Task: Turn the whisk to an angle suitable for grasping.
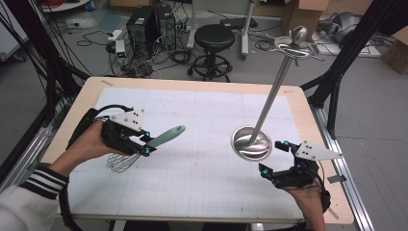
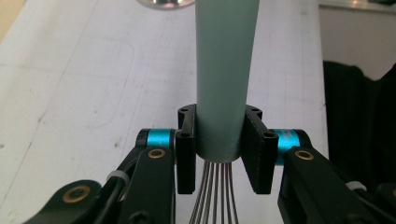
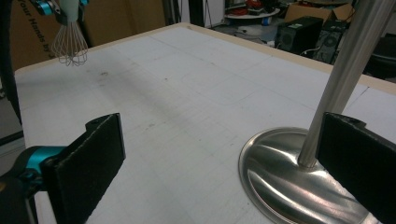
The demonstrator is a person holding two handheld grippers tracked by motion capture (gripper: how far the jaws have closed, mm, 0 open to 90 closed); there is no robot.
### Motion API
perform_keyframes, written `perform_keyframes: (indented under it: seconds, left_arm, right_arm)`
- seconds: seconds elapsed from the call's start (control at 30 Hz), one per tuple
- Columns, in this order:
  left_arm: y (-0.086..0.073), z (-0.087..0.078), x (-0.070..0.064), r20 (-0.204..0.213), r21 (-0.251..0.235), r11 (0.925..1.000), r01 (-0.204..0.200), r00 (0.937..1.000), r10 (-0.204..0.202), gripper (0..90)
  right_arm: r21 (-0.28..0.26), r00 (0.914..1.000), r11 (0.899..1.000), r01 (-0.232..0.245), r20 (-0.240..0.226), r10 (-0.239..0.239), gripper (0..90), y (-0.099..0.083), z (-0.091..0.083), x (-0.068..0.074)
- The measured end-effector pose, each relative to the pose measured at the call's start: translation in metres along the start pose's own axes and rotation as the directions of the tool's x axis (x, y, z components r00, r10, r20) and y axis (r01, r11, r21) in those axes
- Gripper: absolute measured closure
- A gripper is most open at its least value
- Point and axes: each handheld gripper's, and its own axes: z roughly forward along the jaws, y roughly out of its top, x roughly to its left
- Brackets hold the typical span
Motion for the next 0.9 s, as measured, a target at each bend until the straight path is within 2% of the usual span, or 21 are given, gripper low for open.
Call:
perform_keyframes:
  seconds: [0.1, 0.23, 0.3, 0.4, 0.43, 0.47, 0.63, 0.9]
  left_arm:
    - [0.004, -0.002, -0.002, 0.014, -0.034, 0.9994, -0.006, 0.9999, 0.007, 69.2]
    - [0.007, -0.006, -0.005, 0.025, -0.094, 0.9955, 0.008, 0.9997, -0.006, 69.2]
    - [0.011, -0.009, -0.006, 0.032, -0.14, 0.9901, 0.012, 0.9995, -0.008, 69.3]
    - [0.013, -0.01, -0.007, 0.043, -0.165, 0.9862, 0.012, 0.999, -0.005, 69.2]
    - [0.015, -0.01, -0.009, 0.045, -0.188, 0.9821, 0.007, 0.999, 0.002, 69.2]
    - [0.015, -0.01, -0.009, 0.045, -0.188, 0.9821, 0.007, 0.999, 0.002, 69.2]
    - [0.021, -0.008, -0.012, 0.061, -0.234, 0.9722, 0.004, 0.998, 0.011, 69.3]
    - [0.023, -0.007, -0.013, 0.067, -0.246, 0.9692, 0.001, 0.9976, 0.016, 69.2]
  right_arm:
    - [0.003, 1.0, 1.0, -0.002, -0.004, 0.002, 0.5, 0.0, 0.001, 0.0]
    - [0.005, 1.0, 1.0, 0.006, -0.004, -0.006, 0.5, 0.0, 0.001, 0.0]
    - [0.008, 1.0, 1.0, 0.001, -0.006, -0.001, 0.5, 0.0, 0.002, 0.0]
    - [0.008, 1.0, 1.0, -0.001, -0.008, 0.001, 0.5, 0.0, 0.002, 0.0]
    - [0.01, 1.0, 1.0, -0.004, -0.007, 0.004, 0.5, 0.0, 0.002, 0.0]
    - [0.01, 1.0, 1.0, -0.003, -0.007, 0.004, 0.5, 0.0, 0.002, 0.0]
    - [0.011, 1.0, 1.0, 0.002, -0.007, -0.002, 0.5, 0.0, 0.002, 0.0]
    - [0.013, 1.0, 1.0, 0.002, -0.009, -0.002, 0.5, 0.0, 0.003, 0.0]
